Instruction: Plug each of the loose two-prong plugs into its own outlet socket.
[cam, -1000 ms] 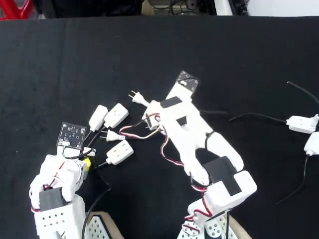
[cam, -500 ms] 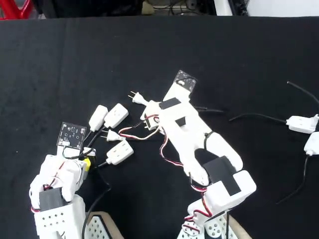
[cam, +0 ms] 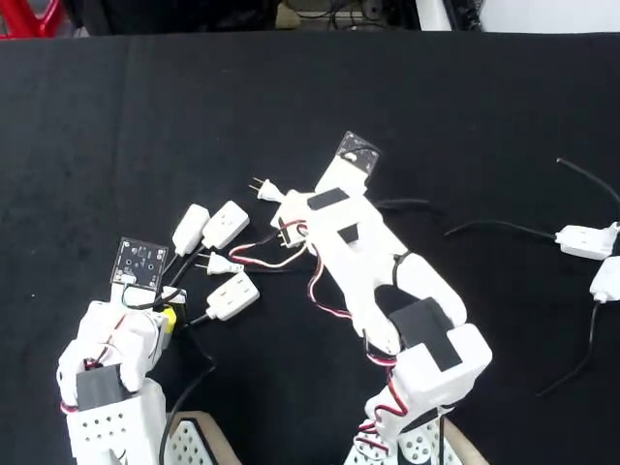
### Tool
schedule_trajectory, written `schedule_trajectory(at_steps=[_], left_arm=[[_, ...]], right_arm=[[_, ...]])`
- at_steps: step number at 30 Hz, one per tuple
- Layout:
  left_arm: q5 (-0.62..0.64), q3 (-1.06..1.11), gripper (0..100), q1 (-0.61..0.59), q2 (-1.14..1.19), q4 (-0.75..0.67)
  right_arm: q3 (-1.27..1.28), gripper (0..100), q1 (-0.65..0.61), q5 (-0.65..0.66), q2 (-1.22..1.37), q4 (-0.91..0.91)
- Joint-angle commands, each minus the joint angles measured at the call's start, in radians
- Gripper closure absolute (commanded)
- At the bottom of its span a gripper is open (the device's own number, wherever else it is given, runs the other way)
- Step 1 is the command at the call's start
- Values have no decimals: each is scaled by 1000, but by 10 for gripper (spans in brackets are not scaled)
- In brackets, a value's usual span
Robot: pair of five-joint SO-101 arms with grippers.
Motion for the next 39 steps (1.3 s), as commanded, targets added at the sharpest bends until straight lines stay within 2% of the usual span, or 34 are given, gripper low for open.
schedule_trajectory(at_steps=[1,8,14,24,30,33,36,39], left_arm=[[-5,-4,763,-5,-8,-25],[-5,-4,763,-7,-8,-25],[-5,-4,763,-8,-8,-25],[-6,-4,763,-12,-8,-25],[-6,-4,762,-8,-8,-25],[-2,-4,762,-4,-9,-25],[0,-4,762,22,-9,-25],[2,-13,762,96,-9,-25]], right_arm=[[-22,801,-2,11,38,-28],[-16,809,2,12,-10,-29],[-28,988,29,12,-4,-31],[-31,986,32,20,-13,15],[-30,987,28,127,-114,107],[7,987,20,239,-209,133],[94,987,-38,316,-320,106],[229,987,-104,364,-456,0]])
